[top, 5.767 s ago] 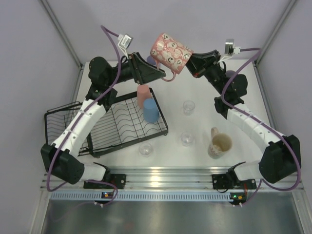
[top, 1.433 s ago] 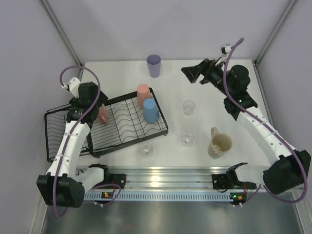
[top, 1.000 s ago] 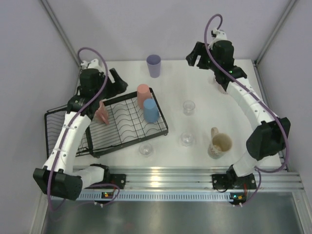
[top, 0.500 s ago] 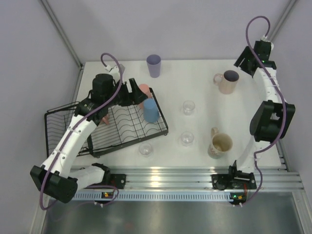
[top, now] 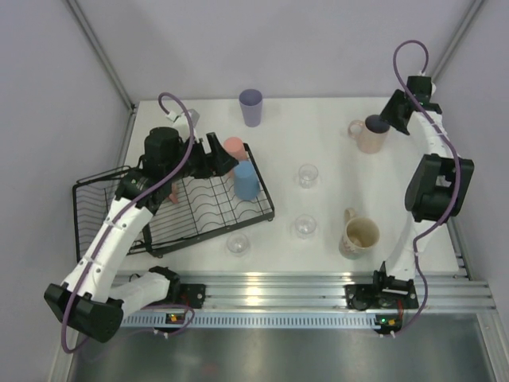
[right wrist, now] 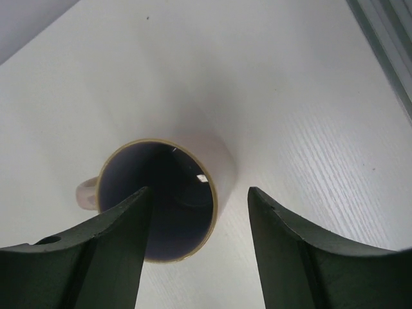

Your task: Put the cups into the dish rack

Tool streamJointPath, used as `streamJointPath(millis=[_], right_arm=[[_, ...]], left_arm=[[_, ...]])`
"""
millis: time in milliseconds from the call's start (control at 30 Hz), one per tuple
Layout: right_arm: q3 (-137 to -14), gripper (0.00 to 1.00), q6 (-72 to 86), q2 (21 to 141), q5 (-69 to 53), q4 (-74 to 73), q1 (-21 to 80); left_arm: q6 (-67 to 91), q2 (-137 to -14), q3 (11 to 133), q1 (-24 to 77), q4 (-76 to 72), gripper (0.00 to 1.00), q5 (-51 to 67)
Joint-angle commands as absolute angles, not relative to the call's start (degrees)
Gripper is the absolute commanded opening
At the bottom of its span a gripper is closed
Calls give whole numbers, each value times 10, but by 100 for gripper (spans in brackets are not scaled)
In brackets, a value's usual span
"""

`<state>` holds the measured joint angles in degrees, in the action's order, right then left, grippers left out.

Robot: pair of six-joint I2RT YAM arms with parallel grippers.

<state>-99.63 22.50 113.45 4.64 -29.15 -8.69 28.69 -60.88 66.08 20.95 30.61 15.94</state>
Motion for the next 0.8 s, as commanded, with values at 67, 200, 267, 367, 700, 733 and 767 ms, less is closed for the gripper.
streamJointPath(millis=[67, 200, 267, 367, 700, 733, 767], right_arm=[[-993, 60, 206, 1167, 65, -290, -93], [-1005, 53, 201, 1193, 46, -289, -93], [-1018, 46, 201, 1203, 40, -302, -93], [-1006, 23, 200, 1199, 40, -300, -94], [-895, 0, 191, 1044, -26, -145, -92], [-861, 0, 190, 1023, -35, -126, -90], [-844, 0, 190, 980, -36, -81, -87]], left_arm=[[288, -595, 658, 210, 280, 83, 193], [291, -581, 646, 210, 280, 84, 187], [294, -578, 644, 211, 281, 84, 189], [301, -575, 645, 210, 281, 83, 200], [308, -576, 663, 210, 292, 83, 218], [309, -582, 677, 209, 293, 83, 221], [314, -585, 683, 209, 292, 83, 234]])
